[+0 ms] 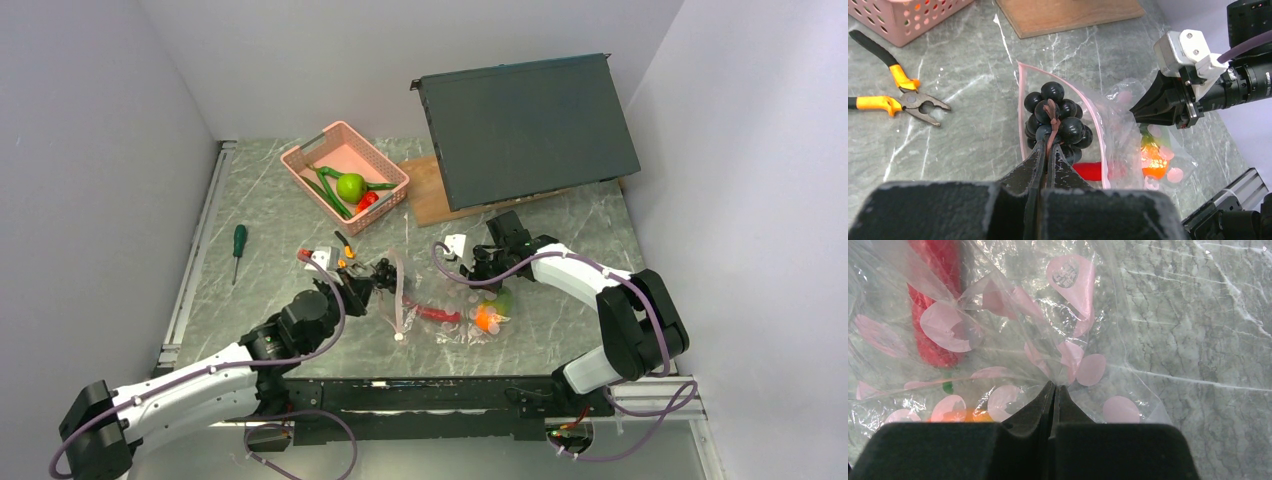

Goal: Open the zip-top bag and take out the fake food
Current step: Pick up the fake fruit from the zipper food storage bag.

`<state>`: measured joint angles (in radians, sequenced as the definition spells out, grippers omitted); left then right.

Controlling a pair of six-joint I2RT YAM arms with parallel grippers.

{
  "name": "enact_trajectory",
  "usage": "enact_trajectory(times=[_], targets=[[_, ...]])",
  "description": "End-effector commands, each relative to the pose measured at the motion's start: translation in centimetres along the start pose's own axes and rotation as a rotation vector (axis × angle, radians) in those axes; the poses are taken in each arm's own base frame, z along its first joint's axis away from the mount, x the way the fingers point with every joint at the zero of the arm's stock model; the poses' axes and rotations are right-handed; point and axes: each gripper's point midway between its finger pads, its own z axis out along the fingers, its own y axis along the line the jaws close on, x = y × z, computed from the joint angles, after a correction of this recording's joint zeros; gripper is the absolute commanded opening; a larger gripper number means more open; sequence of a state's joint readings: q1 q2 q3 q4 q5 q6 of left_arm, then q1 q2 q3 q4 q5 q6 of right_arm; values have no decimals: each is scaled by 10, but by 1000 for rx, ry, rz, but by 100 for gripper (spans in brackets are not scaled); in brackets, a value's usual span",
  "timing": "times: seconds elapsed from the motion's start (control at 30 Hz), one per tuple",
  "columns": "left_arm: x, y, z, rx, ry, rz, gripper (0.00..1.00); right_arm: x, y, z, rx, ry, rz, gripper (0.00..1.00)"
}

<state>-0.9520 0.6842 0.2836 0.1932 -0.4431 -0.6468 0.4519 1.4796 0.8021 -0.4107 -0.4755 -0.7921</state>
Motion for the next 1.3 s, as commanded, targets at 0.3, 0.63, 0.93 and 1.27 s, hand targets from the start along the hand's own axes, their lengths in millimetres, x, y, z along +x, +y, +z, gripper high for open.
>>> enact_trajectory(times=[0.3,0.63,0.93,1.27], targets=[[-51,-8,-2,-4,-90,28,0,-3,-3,-1,-1,-4,-1,0],[-68,-10,-5,8,-113,32,0,-2,-3,-1,-2,-2,-1,0],[-92,-10,-8,-4,-138,58,0,-1,-3,-1,-5,2,0,0],[-124,0,-5,-45,-165,107,0,0,-2,1,-12,6,4,0]])
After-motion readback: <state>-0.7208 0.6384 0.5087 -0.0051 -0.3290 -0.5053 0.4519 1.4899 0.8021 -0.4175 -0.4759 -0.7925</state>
